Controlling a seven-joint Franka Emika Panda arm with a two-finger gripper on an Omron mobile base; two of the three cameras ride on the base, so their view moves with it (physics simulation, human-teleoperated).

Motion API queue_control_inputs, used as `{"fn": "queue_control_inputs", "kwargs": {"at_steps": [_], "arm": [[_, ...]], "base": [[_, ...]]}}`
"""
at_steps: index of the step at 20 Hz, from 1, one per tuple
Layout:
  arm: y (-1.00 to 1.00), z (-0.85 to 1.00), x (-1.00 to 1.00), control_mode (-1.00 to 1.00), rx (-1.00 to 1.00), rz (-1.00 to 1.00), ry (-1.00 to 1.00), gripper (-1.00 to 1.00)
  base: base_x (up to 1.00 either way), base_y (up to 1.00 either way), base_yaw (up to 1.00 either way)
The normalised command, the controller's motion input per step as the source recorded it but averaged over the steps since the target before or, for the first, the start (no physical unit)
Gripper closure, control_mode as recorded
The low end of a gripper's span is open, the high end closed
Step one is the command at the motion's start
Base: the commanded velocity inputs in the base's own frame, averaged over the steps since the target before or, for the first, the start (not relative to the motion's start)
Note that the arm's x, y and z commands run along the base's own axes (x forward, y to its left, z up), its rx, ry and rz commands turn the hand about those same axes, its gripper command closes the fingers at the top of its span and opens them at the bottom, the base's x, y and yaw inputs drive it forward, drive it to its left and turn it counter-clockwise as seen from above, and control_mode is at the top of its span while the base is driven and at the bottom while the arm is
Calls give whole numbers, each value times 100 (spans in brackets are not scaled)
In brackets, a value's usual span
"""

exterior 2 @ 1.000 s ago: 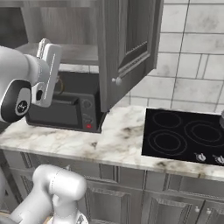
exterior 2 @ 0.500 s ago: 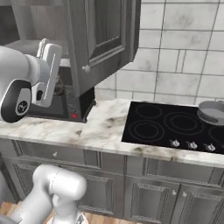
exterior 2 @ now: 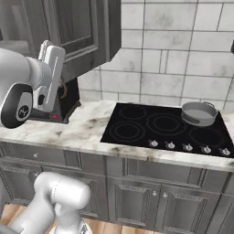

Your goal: Open the cabinet and move the ladle to the pot. Then close the cabinet.

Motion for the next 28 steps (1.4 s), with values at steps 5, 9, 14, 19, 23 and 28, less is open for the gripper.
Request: {"fn": "queue_control_inputs", "kwargs": {"at_steps": [5, 9, 14, 19, 23, 28], "arm": [[0, 0, 0, 100, 0, 0, 0, 100], [0, 0, 0, 100, 0, 0, 0, 100], [0, 0, 0, 100, 0, 0, 0, 100], [0, 0, 0, 100, 0, 0, 0, 100], [0, 0, 0, 100, 0, 0, 0, 100], [0, 0, 0, 100, 0, 0, 0, 100]], "base": [[0, -76, 0], [5, -78, 0], [49, -62, 0], [67, -38, 0], [71, -16, 0], [48, -9, 1]]}}
